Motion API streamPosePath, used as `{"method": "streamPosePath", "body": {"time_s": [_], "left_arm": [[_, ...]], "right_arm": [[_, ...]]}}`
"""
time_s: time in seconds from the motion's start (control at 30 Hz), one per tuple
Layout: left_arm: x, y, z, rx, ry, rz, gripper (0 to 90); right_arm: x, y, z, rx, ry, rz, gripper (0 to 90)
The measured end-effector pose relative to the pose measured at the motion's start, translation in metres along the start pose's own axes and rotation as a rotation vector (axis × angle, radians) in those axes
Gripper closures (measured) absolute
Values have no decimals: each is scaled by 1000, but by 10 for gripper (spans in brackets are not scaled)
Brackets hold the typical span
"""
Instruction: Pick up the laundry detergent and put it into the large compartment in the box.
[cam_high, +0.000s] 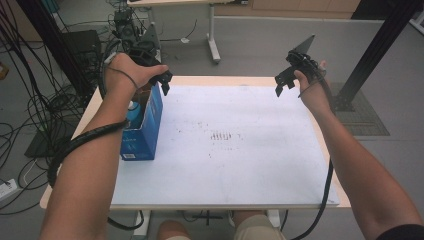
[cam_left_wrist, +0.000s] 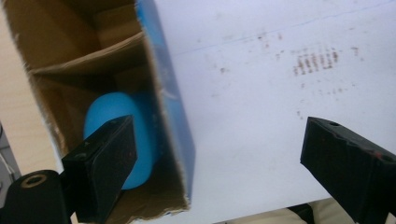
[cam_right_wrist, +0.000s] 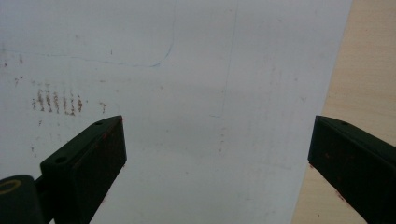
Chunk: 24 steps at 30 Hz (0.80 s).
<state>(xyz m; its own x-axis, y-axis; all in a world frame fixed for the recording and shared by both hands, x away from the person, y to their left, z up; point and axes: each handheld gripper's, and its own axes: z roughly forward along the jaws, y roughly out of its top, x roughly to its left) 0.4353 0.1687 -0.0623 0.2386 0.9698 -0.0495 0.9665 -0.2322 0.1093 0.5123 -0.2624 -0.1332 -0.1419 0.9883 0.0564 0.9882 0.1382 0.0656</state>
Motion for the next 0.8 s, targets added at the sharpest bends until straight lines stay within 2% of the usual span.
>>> {"method": "streamPosePath", "body": {"time_s": [0.33,0.8], "left_arm": [[-35,7,-6,-8,-11,83,109],[-57,13,-5,-18,-36,143,97]], "right_arm": [[0,0,0,2,3,-3,42],[0,0,0,2,9,-4,42]]}}
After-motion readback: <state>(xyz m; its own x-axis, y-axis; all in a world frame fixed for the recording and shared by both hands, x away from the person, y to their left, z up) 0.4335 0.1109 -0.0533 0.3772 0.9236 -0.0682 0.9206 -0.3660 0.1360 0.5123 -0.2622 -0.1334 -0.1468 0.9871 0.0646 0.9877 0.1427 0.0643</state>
